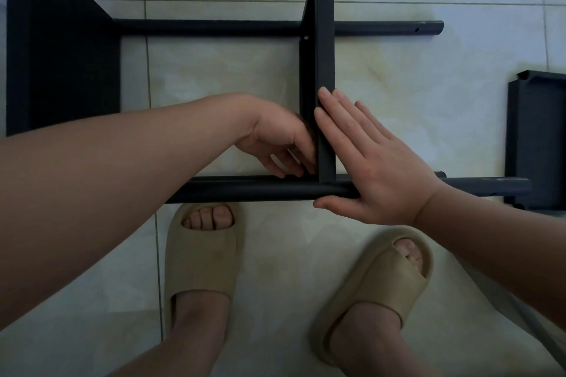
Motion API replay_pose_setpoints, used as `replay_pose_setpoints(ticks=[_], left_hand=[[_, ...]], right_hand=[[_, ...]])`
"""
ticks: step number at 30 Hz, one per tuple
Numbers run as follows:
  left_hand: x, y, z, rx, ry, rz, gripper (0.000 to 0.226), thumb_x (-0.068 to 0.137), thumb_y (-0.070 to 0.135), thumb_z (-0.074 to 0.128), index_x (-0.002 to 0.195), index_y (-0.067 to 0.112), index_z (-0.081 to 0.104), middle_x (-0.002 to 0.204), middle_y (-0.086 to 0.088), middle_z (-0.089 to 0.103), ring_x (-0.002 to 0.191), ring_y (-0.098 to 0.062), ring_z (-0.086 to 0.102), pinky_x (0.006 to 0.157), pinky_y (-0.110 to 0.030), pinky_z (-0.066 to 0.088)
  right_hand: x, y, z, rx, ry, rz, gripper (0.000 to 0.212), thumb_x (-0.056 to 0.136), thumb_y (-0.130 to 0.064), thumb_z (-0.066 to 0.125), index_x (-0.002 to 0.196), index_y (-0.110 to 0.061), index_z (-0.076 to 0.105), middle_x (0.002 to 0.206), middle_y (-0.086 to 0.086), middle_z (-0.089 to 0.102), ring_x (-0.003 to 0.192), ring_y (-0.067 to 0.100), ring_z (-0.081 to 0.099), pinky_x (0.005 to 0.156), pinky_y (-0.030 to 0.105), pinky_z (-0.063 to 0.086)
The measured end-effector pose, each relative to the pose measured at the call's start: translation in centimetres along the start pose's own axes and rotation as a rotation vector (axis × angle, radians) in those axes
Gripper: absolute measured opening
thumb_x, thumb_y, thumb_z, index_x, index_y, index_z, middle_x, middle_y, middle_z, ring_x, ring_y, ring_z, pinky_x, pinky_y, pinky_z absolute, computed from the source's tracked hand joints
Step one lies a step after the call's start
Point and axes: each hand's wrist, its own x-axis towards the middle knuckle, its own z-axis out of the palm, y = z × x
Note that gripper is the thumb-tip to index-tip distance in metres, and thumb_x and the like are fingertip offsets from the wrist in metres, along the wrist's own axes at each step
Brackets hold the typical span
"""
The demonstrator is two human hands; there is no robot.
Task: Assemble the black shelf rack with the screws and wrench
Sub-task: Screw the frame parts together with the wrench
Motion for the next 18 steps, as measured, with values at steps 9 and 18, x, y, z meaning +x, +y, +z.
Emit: replay_pose_setpoints(ticks=[9,18], left_hand=[[0.31,-0.06,0.68,0.004,-0.011,0.028,0.010,0.091,0.009,0.064,0.094,0.015,0.071,0.094,-0.002,0.068,0.087,-0.017,0.059,0.091,-0.034,0.047],[0.25,-0.09,0.65,-0.042,-0.038,0.056,0.016,0.091,0.004,0.062,0.101,0.014,0.070,0.099,-0.003,0.069,0.097,-0.020,0.059,0.103,-0.040,0.045]], right_hand=[[0.00,-0.03,-0.01,-0.003,0.002,-0.004,0.104,0.093,-0.070,0.051,0.158,0.004,0.019,0.167,0.023,0.009,0.157,0.036,0.006,0.123,0.056,0.021],[0.01,-0.06,-0.03,-0.003,0.007,-0.003,0.104,0.093,-0.070,0.050,0.158,0.005,0.019,0.167,0.023,0.010,0.157,0.035,0.006,0.123,0.056,0.021]])
